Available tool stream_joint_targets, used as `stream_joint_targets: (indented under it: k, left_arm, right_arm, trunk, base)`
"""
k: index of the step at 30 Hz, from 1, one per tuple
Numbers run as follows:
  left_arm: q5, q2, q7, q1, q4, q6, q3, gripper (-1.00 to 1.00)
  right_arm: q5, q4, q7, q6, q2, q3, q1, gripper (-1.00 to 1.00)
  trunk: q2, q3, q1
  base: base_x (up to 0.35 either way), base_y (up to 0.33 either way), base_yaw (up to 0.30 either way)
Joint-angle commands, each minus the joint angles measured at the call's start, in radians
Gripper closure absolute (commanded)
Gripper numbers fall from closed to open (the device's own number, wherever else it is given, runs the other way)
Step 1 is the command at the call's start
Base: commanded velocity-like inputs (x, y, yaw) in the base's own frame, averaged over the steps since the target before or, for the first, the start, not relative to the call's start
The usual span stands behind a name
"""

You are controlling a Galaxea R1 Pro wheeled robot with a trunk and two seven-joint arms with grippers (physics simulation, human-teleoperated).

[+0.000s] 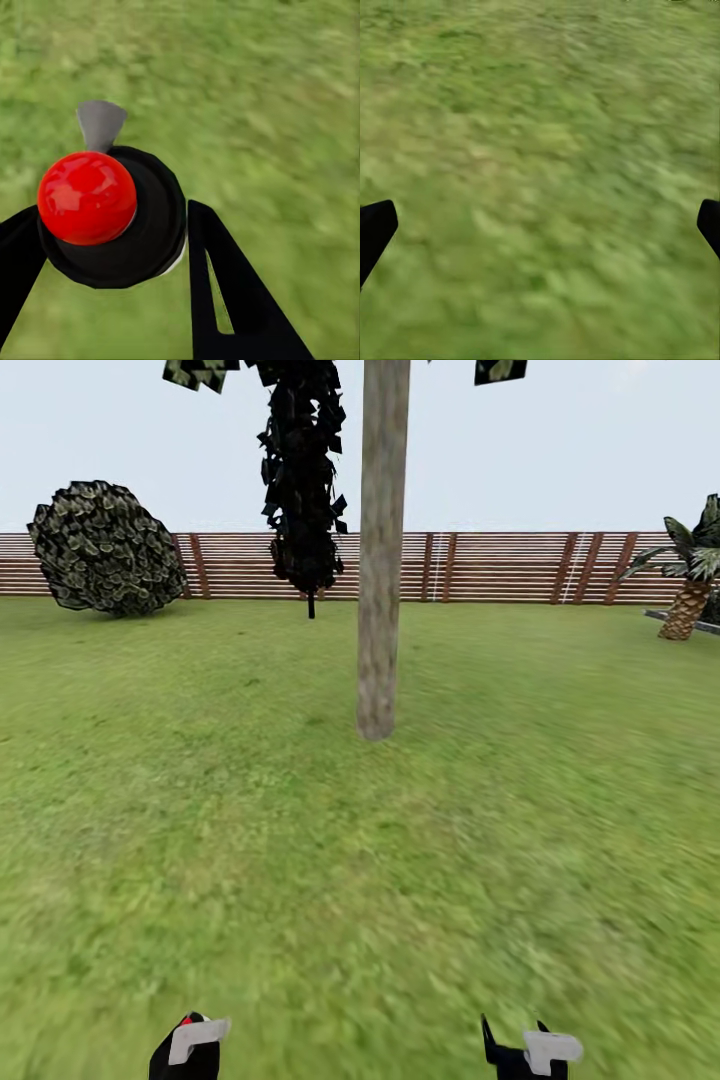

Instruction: In the garden, pick up the pesticide atomizer on the floor and spray pesticide onto both trees until each tree trunk is fully covered.

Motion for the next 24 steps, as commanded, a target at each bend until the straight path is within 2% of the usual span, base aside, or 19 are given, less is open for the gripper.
stream_joint_targets:
  k: [1, 24]
  left_arm:
    - [0.000, 0.000, 0.000, 0.000, 0.000, 0.000, 0.000, 1.00]
    - [0.000, 0.000, 0.000, 0.000, 0.001, 0.000, 0.000, 1.00]
  right_arm:
    - [0.000, 0.000, 0.000, 0.000, 0.000, 0.000, 0.000, -1.00]
    - [0.000, -0.002, -0.002, 0.000, 0.000, -0.002, 0.000, -1.00]
  trunk:
    - [0.000, 0.000, 0.000]
    - [0.000, 0.000, 0.000]
  base:
    - [0.339, 0.000, 0.000]
    - [0.339, 0.000, 0.000]
